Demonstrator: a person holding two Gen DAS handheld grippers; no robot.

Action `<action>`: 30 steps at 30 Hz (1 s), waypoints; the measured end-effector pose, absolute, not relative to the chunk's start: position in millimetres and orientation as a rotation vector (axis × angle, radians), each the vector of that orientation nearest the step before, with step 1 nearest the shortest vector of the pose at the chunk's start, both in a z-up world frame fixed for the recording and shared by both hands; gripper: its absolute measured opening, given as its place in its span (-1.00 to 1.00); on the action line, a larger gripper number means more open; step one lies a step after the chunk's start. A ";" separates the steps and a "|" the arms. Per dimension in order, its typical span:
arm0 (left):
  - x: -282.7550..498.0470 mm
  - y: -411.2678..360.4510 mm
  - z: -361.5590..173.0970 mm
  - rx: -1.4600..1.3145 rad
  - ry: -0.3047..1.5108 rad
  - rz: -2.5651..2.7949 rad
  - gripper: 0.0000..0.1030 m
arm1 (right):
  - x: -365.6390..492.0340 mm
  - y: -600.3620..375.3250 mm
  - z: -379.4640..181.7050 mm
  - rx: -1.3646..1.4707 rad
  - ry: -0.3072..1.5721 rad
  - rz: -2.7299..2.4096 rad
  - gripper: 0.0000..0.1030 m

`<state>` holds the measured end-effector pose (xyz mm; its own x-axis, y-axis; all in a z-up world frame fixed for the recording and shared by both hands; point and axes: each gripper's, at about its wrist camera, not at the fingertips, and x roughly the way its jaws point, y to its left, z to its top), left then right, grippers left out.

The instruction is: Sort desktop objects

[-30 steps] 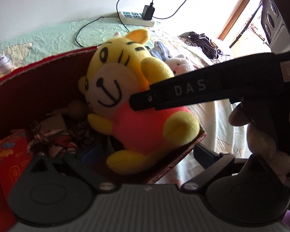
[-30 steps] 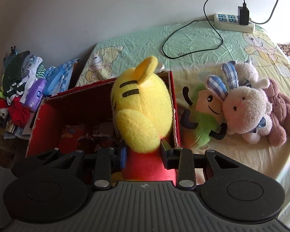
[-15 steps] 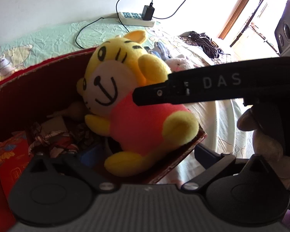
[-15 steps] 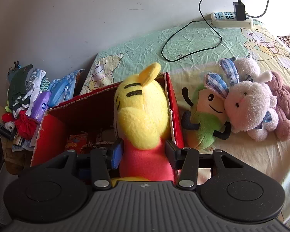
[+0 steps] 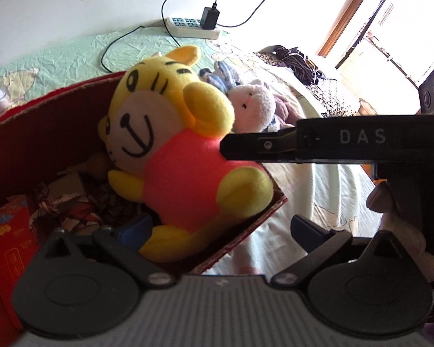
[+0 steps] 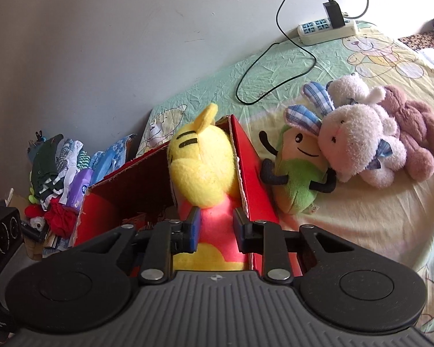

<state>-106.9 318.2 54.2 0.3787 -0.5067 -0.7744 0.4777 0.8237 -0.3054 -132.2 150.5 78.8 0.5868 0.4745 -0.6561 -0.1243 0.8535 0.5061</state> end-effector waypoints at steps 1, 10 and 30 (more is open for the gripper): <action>-107.8 317.2 55.2 -0.025 0.997 -0.628 0.97 | -134.6 148.6 77.8 0.449 0.877 0.362 -0.48; -117.8 307.2 72.3 0.046 0.930 -0.600 0.97 | -165.5 113.8 76.4 0.573 0.800 0.363 -0.44; -113.7 246.3 115.9 0.029 0.838 -0.561 0.97 | -175.5 25.3 58.1 0.480 0.861 0.270 -0.43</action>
